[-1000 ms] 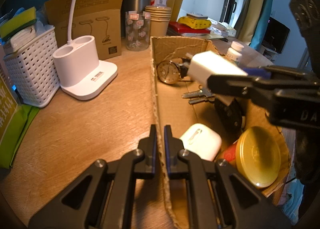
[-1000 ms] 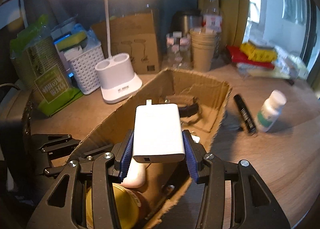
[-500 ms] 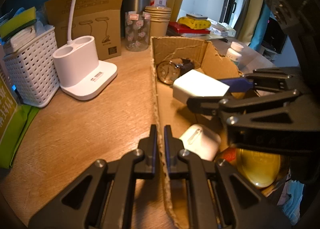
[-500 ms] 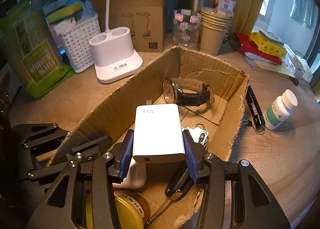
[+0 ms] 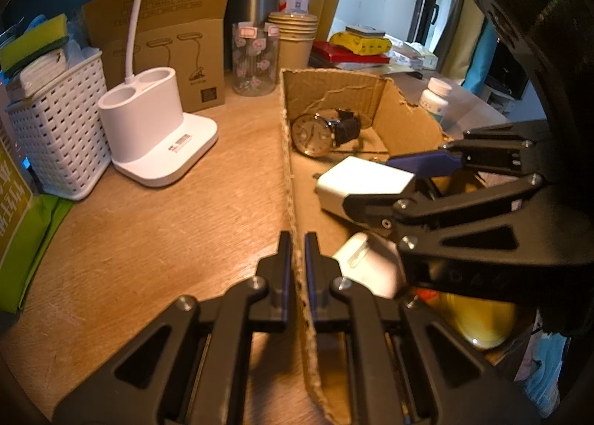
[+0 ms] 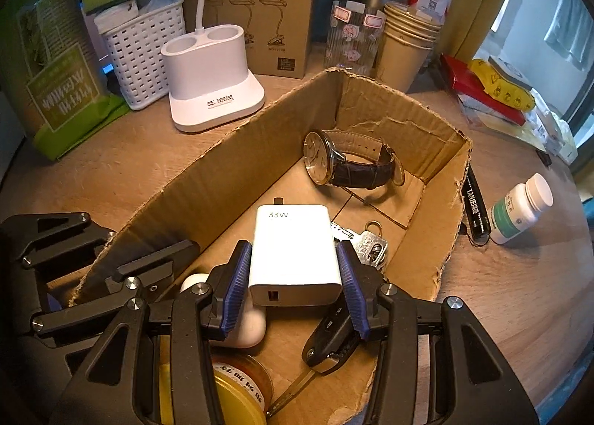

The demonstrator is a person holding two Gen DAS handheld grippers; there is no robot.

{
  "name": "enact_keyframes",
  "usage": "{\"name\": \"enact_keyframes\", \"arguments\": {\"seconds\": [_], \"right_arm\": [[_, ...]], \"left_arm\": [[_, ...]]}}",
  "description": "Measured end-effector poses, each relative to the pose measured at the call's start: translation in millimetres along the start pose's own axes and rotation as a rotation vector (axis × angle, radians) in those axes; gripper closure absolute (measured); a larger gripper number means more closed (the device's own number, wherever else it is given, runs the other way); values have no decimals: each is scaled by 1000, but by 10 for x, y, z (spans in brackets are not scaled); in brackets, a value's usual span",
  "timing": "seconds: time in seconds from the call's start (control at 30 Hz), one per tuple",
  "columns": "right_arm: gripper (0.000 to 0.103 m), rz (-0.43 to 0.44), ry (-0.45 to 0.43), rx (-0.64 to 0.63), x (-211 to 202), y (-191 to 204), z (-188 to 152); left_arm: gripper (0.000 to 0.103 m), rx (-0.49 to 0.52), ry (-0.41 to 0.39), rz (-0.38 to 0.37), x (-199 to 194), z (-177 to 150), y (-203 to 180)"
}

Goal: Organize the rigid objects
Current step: 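Lower the power bank into the box and open the right tool, then move the right tool to the white pill bottle and grasp it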

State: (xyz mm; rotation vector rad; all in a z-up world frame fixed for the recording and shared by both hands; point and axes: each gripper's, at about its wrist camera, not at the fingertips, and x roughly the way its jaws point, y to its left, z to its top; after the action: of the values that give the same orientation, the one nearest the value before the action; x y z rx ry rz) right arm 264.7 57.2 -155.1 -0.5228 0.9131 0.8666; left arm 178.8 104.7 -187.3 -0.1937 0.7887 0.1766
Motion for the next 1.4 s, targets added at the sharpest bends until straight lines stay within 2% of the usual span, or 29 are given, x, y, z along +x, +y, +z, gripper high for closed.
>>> {"name": "enact_keyframes", "arguments": {"seconds": [0.23,0.47,0.77,0.97,1.4], "right_arm": [[53,40,-50,58,-124,-109,1],[48,26,-117,96,-338,-207,6],[48,-14,-209,161,-628,-391,-26],[47,-77,-280,235,-826,-622,-77],[47,-129,-302,305,-902,-907,-180]], "left_arm": [[96,-3,1,-3,-1,0,1],[96,-4,1,-3,8,1,2],[96,-5,2,-4,7,1,5],[96,-4,1,-4,6,1,6],[96,-5,2,-4,10,1,2]]}}
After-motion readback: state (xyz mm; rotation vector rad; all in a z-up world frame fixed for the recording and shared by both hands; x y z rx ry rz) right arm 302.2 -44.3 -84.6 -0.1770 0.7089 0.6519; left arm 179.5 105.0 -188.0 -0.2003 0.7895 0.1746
